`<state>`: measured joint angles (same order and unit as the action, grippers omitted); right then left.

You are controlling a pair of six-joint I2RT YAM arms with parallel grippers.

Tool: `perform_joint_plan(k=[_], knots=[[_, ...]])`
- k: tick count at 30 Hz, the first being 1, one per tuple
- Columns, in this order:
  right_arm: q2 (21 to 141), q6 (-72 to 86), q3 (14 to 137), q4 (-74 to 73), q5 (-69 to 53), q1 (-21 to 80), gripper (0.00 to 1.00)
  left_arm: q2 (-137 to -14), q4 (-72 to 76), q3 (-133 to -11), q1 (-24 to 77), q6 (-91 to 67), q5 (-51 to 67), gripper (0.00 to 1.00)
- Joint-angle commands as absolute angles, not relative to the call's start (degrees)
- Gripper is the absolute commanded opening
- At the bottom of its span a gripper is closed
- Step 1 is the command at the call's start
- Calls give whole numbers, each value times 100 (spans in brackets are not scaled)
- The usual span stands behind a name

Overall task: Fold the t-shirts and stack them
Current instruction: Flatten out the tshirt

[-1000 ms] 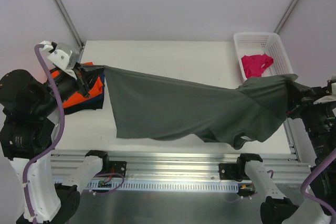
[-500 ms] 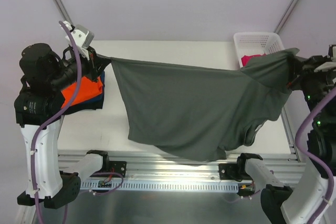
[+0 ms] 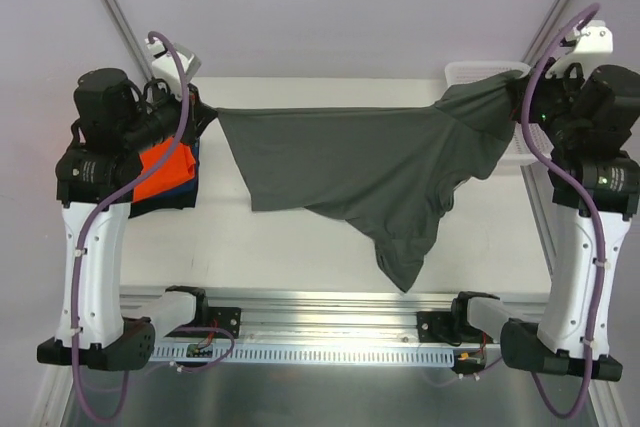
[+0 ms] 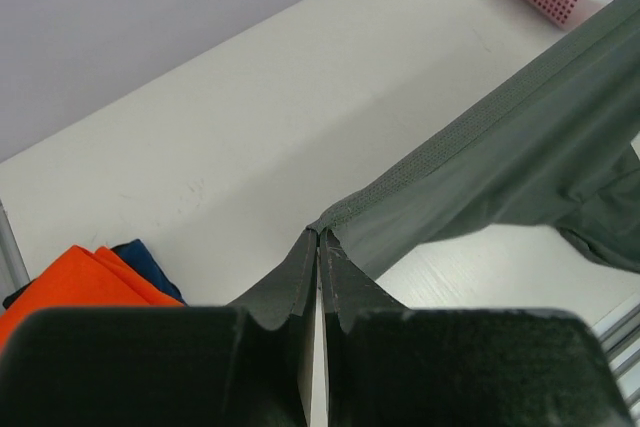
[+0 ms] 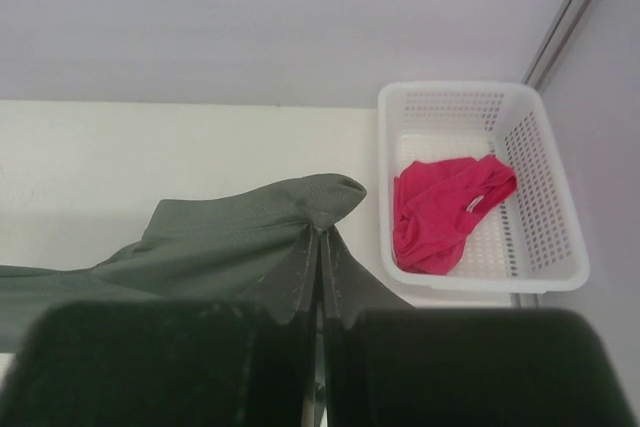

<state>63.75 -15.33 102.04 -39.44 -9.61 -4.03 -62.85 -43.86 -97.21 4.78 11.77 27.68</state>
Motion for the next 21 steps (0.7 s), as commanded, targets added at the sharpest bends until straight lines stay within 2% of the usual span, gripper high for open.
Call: perform_joint_plan(k=[1, 6, 13, 16, 21], knots=[[6547, -1415, 10038, -3270, -1055, -466, 1, -6485, -4078, -9528, 413, 1476, 2549, 0], [7057, -1538, 9967, -2971, -1081, -448, 1, -6916, -3911, -9430, 413, 1547, 2487, 0], [7787, -1573, 10836, -3067, -1108, -387, 0, -7620, -3797, -10098, 413, 1476, 2443, 0], [7507, -1582, 10942, -3260, -1081, -334, 1, -7471, -3806, -10353, 413, 1424, 2557, 0], [6286, -1696, 10714, -3813, -1107, -308, 1, -6778, -3806, -10170, 413, 1301, 2829, 0]])
